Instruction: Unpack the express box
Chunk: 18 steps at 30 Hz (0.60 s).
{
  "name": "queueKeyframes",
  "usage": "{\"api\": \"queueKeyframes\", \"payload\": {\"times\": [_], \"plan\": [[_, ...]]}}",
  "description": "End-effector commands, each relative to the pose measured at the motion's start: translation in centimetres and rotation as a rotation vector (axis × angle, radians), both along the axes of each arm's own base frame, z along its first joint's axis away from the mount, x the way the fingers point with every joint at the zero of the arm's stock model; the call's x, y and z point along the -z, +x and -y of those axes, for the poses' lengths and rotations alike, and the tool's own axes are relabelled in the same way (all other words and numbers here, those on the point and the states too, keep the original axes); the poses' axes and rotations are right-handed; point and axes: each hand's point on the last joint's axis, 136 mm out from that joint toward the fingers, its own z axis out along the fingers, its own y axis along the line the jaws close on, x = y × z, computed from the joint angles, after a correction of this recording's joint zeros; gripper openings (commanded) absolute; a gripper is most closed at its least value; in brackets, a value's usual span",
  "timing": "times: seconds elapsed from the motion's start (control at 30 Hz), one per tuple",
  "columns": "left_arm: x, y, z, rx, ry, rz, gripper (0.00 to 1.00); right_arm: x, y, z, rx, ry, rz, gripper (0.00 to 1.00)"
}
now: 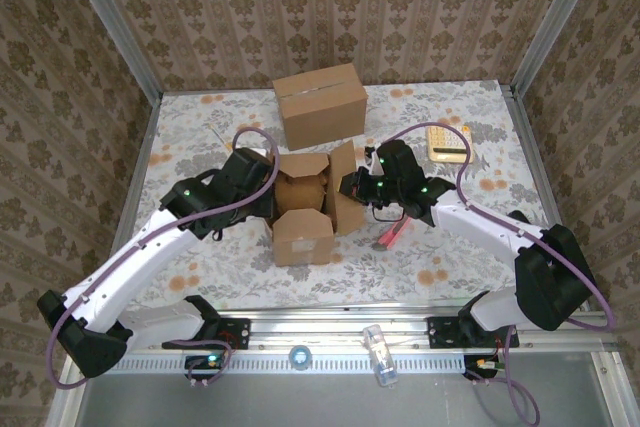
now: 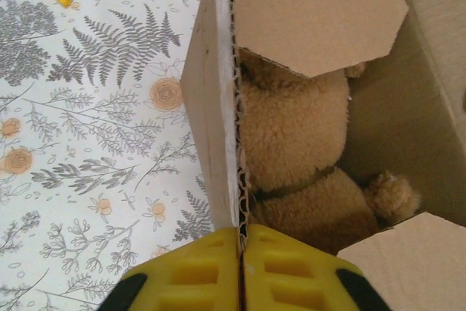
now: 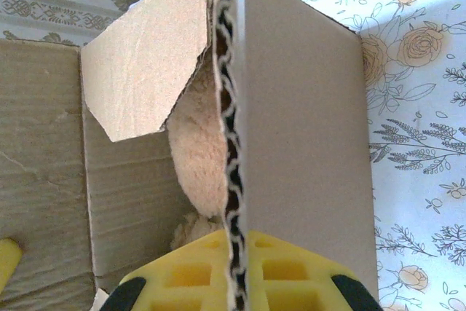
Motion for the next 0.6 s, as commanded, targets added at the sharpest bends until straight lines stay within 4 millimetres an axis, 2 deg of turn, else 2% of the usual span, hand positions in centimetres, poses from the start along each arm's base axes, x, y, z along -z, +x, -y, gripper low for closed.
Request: {"api": "queueKeyframes", "payload": {"times": [0.0, 0.07, 0.13, 0.2, 0.27, 0.47, 0.57], "plan": [[-0.7, -0.8, 0.2, 0.072, -0.016, 0.003, 0.32, 1.0, 1.4, 2.0, 0.076, -0.074, 0.012, 0.0], [-1.9, -0.6, 1.3, 0.11, -0.053, 0.026, 0.51, 0.5, 1.4, 1.6, 0.052, -0.059, 0.02, 0.0], [-3.2, -0.5, 2.3, 0.153, -0.078, 0.05, 0.62, 0.0, 1.3, 1.2, 0.029, -0.048, 0.029, 0.0], [-4.6, -0.2, 3.4, 0.199, -0.083, 0.075, 0.76, -0.4, 1.2, 0.9, 0.001, -0.046, 0.036, 0.0], [-6.3, 0.0, 4.7, 0.261, -0.073, 0.107, 0.99, -0.9, 1.0, 0.7, -0.024, -0.05, 0.045, 0.0], [-10.8, 1.7, 8.2, 0.428, 0.027, 0.225, 1.0, -2.1, 0.5, 0.6, -0.101, -0.101, 0.077, 0.0], [-11.4, 2.7, 10.0, 0.517, 0.084, 0.264, 1.0, -2.8, 0.3, 0.8, -0.146, -0.133, 0.096, 0.0]]}}
